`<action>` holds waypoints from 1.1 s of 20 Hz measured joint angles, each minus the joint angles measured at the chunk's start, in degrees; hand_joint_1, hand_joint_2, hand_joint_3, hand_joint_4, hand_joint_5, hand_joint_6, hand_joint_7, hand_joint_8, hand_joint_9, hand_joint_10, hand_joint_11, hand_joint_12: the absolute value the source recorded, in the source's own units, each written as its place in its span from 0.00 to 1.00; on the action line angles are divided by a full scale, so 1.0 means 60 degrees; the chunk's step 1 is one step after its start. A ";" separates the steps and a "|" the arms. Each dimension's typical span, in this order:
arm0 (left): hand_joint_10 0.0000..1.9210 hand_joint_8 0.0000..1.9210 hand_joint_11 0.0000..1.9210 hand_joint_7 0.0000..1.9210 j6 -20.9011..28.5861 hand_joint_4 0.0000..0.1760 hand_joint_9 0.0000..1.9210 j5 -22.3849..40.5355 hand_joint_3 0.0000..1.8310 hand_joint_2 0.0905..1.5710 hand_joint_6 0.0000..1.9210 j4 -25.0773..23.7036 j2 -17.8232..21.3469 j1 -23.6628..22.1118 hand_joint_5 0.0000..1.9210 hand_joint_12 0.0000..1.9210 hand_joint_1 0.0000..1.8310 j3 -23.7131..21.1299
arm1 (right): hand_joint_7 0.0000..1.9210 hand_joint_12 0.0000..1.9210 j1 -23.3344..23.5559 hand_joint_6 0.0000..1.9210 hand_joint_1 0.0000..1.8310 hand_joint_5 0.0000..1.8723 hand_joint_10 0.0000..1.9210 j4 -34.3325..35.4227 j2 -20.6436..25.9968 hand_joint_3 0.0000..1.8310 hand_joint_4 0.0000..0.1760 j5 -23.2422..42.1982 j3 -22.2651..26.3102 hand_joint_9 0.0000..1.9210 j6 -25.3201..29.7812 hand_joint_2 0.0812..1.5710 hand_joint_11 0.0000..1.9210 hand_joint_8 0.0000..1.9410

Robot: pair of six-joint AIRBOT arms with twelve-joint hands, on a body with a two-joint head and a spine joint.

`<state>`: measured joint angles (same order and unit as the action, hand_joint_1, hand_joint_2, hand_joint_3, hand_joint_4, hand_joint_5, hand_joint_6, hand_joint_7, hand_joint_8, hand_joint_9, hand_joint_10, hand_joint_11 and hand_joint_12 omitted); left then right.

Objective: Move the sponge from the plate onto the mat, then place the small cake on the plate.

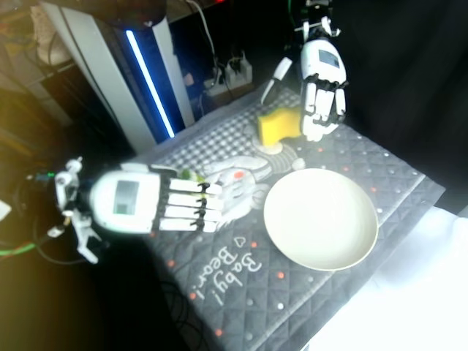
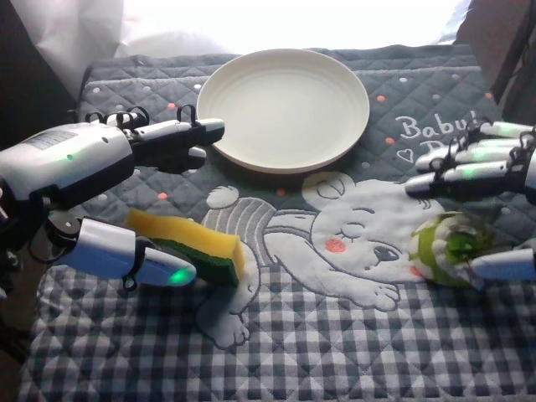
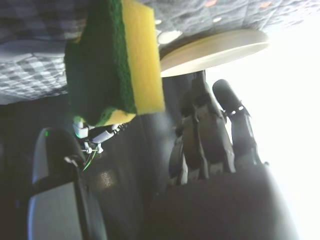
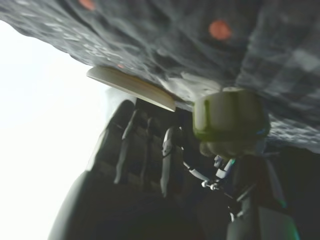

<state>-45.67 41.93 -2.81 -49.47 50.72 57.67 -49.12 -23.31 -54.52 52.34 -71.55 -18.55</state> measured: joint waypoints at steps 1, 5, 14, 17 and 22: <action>0.02 0.00 0.00 0.23 0.0000 0.21 0.25 0.0029 0.00 0.53 0.00 0.0025 0.0000 0.0036 0.10 0.68 0.41 0.0000 | 0.21 0.61 0.0000 0.00 0.41 0.22 0.02 -0.0080 0.0000 0.00 0.16 0.0011 0.0018 0.25 0.0055 0.69 0.07 0.00; 0.02 0.00 0.00 0.24 0.0004 0.08 0.26 0.0066 0.00 0.54 0.00 0.0124 0.0000 0.0069 0.13 0.65 0.38 -0.0004 | 0.20 0.58 -0.0007 0.00 0.32 0.20 0.00 -0.0102 0.0015 0.00 0.15 0.0018 0.0026 0.22 0.0091 0.73 0.01 0.00; 0.02 0.00 0.01 0.27 0.0004 0.03 0.29 0.0200 0.00 0.54 0.00 0.0153 0.0007 0.0142 0.14 0.68 0.38 -0.0044 | 0.25 0.45 -0.0007 0.00 0.14 0.23 0.00 0.1184 0.0576 0.00 0.24 0.1231 0.0098 0.22 -0.0430 0.79 0.03 0.01; 0.01 0.00 0.00 0.25 0.0000 0.13 0.27 0.0197 0.00 0.54 0.00 0.0182 0.0007 0.0157 0.14 0.68 0.38 -0.0062 | 0.25 0.55 -0.0007 0.00 0.15 0.21 0.01 0.0535 0.0557 0.00 0.00 0.1271 0.0324 0.26 -0.0444 0.76 0.09 0.00; 0.01 0.00 0.00 0.25 0.0000 0.02 0.28 0.0193 0.00 0.54 0.00 0.0178 0.0007 0.0157 0.15 0.69 0.40 -0.0058 | 0.20 0.50 -0.0007 0.00 0.13 0.15 0.00 -0.0175 0.0550 0.00 0.47 0.0943 0.0484 0.26 -0.0444 0.71 0.11 0.00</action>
<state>-45.67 43.09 -1.74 -49.43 51.66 57.32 -49.17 -24.36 -51.22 58.00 -68.64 -21.21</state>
